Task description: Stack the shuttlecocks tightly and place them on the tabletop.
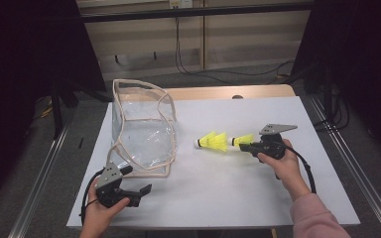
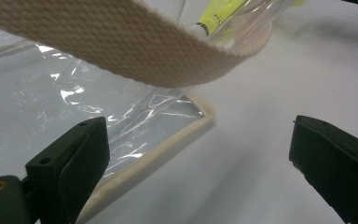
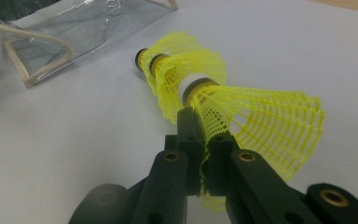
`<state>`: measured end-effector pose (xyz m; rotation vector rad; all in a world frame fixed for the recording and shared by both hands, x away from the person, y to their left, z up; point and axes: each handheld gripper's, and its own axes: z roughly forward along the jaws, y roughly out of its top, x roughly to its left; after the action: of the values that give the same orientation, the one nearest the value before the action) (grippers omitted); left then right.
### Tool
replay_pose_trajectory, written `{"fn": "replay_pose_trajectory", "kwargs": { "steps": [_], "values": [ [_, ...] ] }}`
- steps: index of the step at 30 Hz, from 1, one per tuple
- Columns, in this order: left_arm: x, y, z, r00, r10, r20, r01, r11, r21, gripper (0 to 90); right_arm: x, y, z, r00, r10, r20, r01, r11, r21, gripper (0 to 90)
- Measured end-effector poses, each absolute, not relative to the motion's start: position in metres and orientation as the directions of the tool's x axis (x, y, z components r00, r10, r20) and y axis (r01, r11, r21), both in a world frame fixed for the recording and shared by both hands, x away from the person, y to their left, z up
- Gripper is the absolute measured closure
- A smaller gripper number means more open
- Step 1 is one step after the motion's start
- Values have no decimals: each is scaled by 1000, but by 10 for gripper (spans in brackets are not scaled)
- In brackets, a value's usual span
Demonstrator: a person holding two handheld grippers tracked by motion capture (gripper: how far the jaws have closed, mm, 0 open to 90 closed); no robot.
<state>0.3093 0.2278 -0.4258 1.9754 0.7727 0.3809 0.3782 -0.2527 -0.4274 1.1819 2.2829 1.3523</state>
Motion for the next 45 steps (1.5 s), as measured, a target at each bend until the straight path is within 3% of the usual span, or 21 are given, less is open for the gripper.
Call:
{"fn": "replay_pose_trajectory", "kwargs": {
  "steps": [45],
  "values": [
    [310,228,-426,752,658,-49,362,-349,864,50,387,-236,-436,-650,735,193,530,255,809,879]
  ]
}}
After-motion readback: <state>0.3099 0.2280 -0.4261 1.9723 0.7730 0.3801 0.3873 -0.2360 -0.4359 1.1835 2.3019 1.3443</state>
